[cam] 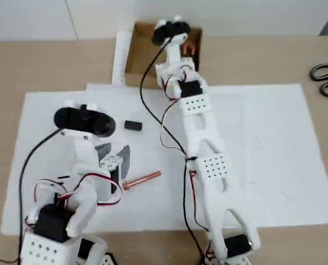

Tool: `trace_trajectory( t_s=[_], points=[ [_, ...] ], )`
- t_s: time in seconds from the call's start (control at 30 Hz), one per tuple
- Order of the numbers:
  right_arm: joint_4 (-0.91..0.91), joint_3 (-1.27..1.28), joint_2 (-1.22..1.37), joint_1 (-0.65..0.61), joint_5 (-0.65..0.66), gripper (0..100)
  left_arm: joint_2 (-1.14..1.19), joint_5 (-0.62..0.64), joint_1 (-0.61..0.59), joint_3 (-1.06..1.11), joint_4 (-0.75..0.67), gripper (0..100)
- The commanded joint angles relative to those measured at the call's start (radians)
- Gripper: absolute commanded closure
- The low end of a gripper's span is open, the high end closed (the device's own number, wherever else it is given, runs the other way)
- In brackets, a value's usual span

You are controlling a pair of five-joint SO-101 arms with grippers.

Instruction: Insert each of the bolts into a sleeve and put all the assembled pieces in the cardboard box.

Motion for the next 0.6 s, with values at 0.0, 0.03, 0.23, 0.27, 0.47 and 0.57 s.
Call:
trace_trajectory(
  t_s=[0.0,0.03,0.23,0.27,0.47,0.57],
  points=[
    [-0.013,-0.061,-0.065,-0.002,0.005,79.4,-0.012,-0.005,-0.009,-0.002,0.0,87],
    [-0.001,-0.061,-0.081,-0.001,0.003,79.8,-0.012,-0.005,-0.009,-0.002,0.0,87],
    [0.154,-0.061,-0.249,-0.002,0.0,80.9,-0.012,-0.005,-0.012,-0.002,0.0,87],
    [0.189,-0.061,-0.288,-0.002,0.0,80.9,-0.012,-0.005,-0.012,-0.002,0.0,87],
    [0.573,-0.06,-0.524,-0.05,-0.002,80.9,-0.014,-0.003,-0.034,-0.01,0.006,87],
    [0.802,-0.055,-0.611,-0.128,0.005,80.9,-0.014,-0.003,-0.153,-0.012,0.002,87]
  ],
)
